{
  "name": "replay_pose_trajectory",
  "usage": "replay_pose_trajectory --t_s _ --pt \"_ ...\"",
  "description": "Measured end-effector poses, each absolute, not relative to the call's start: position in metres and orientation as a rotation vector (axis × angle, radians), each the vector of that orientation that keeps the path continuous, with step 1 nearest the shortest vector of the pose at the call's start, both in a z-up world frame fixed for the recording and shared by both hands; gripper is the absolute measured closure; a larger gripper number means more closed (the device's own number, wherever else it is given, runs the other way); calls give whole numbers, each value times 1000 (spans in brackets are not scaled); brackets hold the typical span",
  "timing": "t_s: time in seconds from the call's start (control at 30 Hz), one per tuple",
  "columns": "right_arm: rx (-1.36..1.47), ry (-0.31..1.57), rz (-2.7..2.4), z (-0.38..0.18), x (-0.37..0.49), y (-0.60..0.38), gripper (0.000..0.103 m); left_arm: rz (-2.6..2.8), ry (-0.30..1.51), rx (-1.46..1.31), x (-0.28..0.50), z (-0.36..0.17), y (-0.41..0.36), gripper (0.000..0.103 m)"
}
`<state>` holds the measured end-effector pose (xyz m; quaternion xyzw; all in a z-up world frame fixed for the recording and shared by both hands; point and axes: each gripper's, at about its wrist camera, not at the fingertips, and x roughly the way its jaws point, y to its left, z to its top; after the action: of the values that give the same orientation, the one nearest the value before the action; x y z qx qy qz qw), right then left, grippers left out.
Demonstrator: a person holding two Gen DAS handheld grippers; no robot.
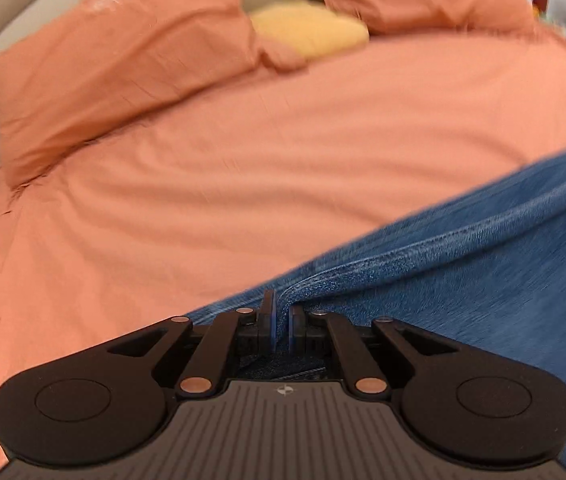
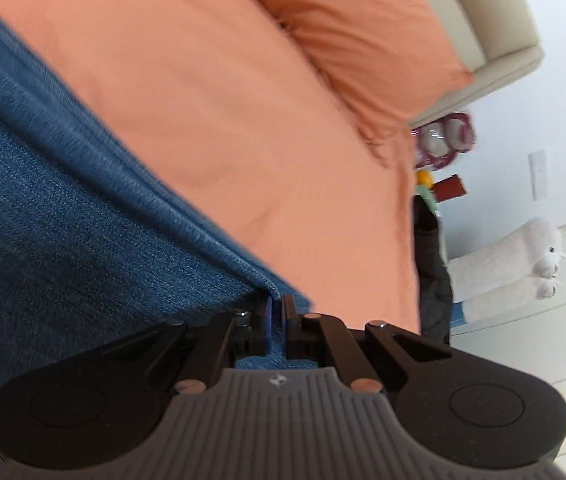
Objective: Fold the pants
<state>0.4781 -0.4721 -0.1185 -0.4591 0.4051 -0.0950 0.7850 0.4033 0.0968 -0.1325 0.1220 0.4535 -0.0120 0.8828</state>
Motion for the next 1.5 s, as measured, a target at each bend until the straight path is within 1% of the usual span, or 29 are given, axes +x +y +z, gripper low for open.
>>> replay_pose_trajectory --t_s 0.1,0.17,0.27,0.47,0.53,0.57,0.63,0.67,0.7,0.77,0.9,1.0,1.13,1.23,1.37,1.5 --pt "-943 874 -216 -91 478 -473 103 -31 946 225 403 -108 98 97" --pt "-922 877 -231 -87 492 -473 103 -30 960 222 415 -106 98 97" --pt "-916 897 -267 -98 513 -465 103 -14 994 240 437 -117 98 97" --pt "-928 953 -293 -134 546 -458 103 -29 1039 234 458 -154 108 96" --pt "-933 966 -297 -144 553 -458 103 -26 1066 229 464 -166 111 89" --pt "-936 980 -298 -149 556 -458 103 -21 1069 239 465 -170 111 83" --pt "-932 1001 -302 -156 558 -457 102 -6 1040 249 465 -173 113 58" --pt "-925 1001 -303 -157 558 -457 92 -7 1032 242 465 -173 114 36" --pt "-918 997 -308 -157 558 -456 67 -21 1029 226 465 -172 116 29" --pt "-914 972 -318 -152 557 -455 39 -31 1033 199 463 -167 121 29" --pt "-828 954 -289 -131 541 -445 38 -33 1021 191 446 -146 133 29" --pt "-678 966 -242 -111 518 -429 37 -16 1010 159 423 -124 152 29" --pt "-458 1017 -129 -93 475 -392 37 37 1004 114 388 -91 192 29" --pt "-364 1039 -30 -85 441 -356 37 91 1004 76 356 -72 225 29" --pt "-236 1071 113 -81 397 -304 37 140 1034 -35 315 -67 267 29" --pt "-136 1090 256 -87 352 -250 37 161 1033 -249 276 -78 304 28"
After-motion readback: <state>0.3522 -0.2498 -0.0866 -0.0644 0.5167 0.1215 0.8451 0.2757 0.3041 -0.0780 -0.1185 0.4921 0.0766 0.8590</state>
